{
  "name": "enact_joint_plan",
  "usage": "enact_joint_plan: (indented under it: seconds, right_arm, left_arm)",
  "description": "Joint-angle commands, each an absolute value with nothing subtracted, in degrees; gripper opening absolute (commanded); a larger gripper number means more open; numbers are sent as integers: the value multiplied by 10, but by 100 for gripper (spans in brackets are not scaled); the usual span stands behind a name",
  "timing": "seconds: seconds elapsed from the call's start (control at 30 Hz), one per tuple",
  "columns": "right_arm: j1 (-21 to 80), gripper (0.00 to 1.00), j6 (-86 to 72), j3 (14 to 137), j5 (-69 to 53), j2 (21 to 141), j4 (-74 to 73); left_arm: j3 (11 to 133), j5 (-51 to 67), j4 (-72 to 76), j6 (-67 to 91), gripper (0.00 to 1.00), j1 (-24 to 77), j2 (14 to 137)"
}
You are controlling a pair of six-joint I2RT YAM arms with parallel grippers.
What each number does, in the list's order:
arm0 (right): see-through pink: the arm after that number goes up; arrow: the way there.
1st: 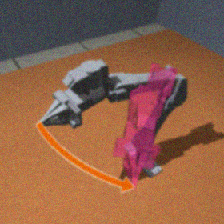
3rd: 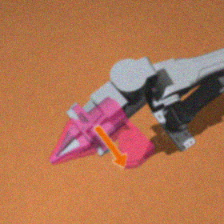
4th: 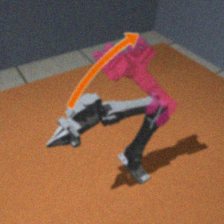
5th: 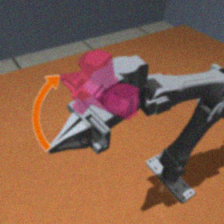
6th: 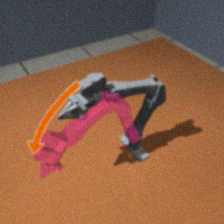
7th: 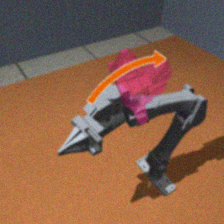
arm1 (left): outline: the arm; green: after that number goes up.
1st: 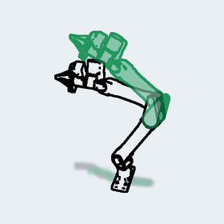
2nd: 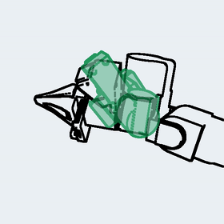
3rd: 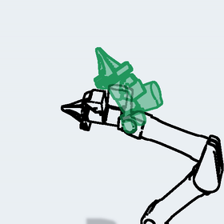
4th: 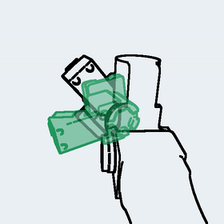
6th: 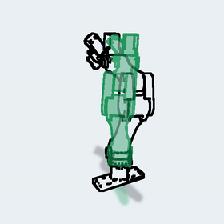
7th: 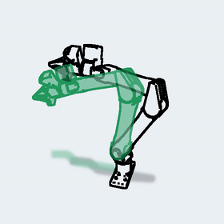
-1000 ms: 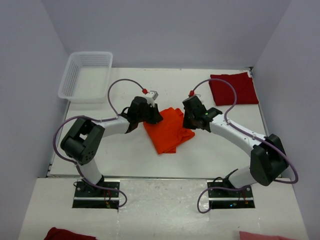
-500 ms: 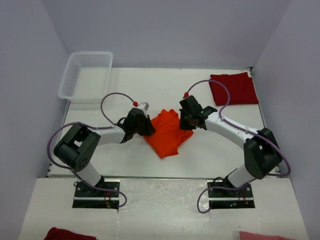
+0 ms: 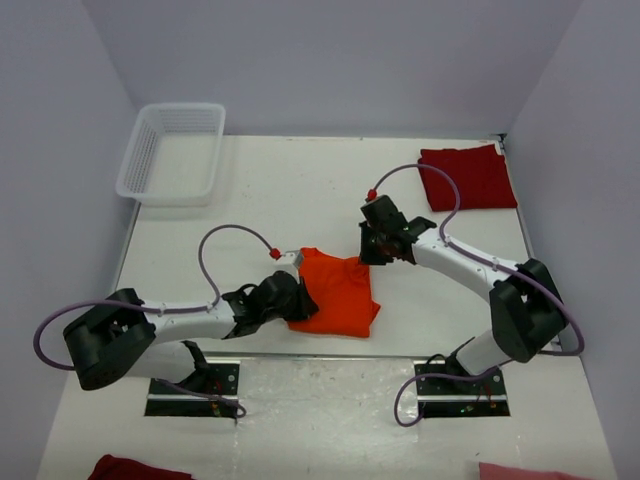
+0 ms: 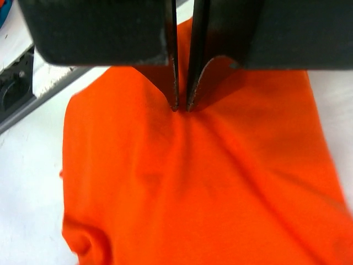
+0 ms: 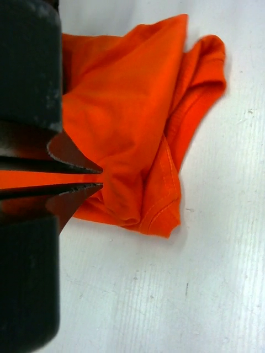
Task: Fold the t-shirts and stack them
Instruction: Fold the long partially folded tshirt into a neat square
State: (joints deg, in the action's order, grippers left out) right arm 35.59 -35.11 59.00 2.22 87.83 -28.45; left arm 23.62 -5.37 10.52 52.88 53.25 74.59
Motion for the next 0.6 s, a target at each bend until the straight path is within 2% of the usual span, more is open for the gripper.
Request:
enact_joint_plan:
  seconds: [0.0, 0.1, 0.13, 0.23, 0.4, 0.57]
  right_arm:
    - [357, 15, -354, 576, 37, 844, -274]
    - [357, 31, -359, 558, 40, 834, -272]
    - [357, 42, -359, 551, 39, 831, -267]
    - [354, 55, -354, 520, 24, 819, -238]
    - [329, 51, -343, 511, 4, 832, -220]
    - [301, 46, -331, 499, -51, 840, -177]
  left_arm:
    - [250, -126, 97, 575, 10, 575, 736]
    - [290, -135, 75, 559, 10, 605, 754]
    - [301, -142, 65, 556, 10, 610, 755]
    - [361, -181, 26, 521, 11, 620, 754]
    - [437, -279, -95, 480, 15, 617, 738]
    - [475, -279, -145, 451, 19, 563, 727]
